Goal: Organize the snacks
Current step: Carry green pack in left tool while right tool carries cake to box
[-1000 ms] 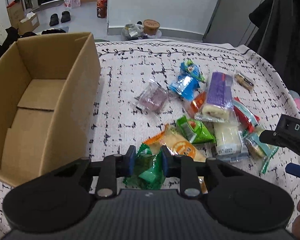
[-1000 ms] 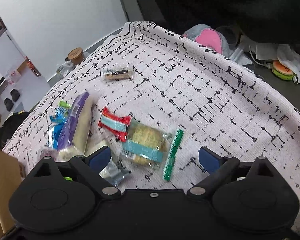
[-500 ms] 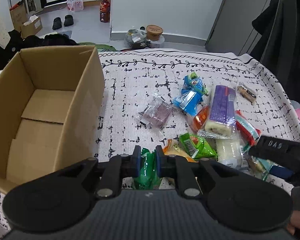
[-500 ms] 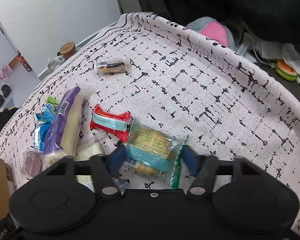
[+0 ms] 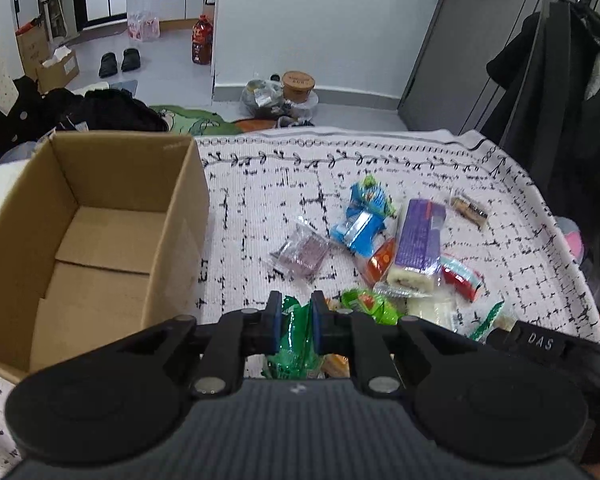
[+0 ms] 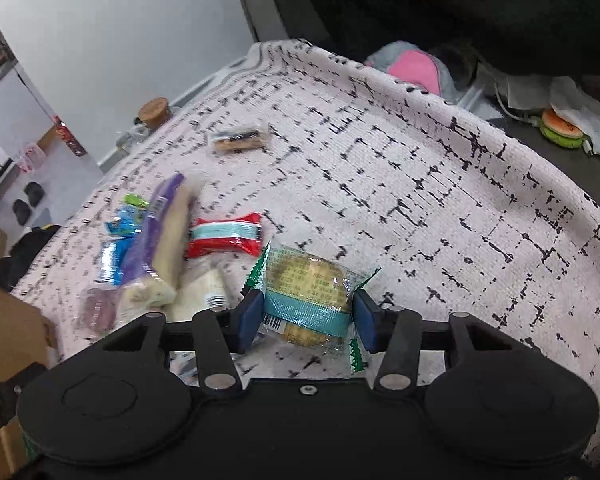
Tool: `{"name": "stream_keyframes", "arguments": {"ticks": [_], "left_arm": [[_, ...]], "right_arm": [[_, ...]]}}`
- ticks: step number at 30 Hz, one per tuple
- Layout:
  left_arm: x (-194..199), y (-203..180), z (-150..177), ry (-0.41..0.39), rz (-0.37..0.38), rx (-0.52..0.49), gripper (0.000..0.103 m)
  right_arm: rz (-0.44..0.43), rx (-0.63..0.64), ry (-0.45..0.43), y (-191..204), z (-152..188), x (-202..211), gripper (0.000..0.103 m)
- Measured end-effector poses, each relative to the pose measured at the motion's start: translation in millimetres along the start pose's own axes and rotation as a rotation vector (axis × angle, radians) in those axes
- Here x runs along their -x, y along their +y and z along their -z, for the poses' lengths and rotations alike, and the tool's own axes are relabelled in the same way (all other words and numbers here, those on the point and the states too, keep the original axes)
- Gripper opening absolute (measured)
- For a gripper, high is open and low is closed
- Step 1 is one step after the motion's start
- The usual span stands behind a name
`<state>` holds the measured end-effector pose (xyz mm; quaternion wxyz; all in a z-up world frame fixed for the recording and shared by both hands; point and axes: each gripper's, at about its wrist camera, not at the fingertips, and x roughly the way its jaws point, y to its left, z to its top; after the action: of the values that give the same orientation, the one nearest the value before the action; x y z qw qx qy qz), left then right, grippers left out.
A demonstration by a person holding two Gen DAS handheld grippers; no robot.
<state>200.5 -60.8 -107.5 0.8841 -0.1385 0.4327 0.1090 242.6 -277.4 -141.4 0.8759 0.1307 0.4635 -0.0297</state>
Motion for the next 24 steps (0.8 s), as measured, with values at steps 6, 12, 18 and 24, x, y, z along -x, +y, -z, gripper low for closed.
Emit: {"name": "stream_keyframes", "arguments": {"ticks": [6, 12, 18, 24], "left_arm": [[24.9, 2.7, -8.3, -0.041, 0.021, -0.003, 0.014], [48.7, 11.4, -15.7, -0.082, 0.024, -0.022, 0.014], [57.3, 27.4, -18.9, -0.093, 0.024, 0.009, 0.013], [64.2, 49.0, -25.8, -0.103, 0.044, 0.04, 0.014]], "right_arm": [[-0.085, 0.009, -0.042, 11.3, -1.7, 17.7, 0.047], [-0.116, 0.061, -0.09, 29.5, 3.0, 32.1, 0.047], [-0.124, 0.102, -0.114, 47.1, 10.1, 46.0, 0.047], [-0.139, 0.177, -0.15, 79.1, 18.1, 63.7, 0.048]]}}
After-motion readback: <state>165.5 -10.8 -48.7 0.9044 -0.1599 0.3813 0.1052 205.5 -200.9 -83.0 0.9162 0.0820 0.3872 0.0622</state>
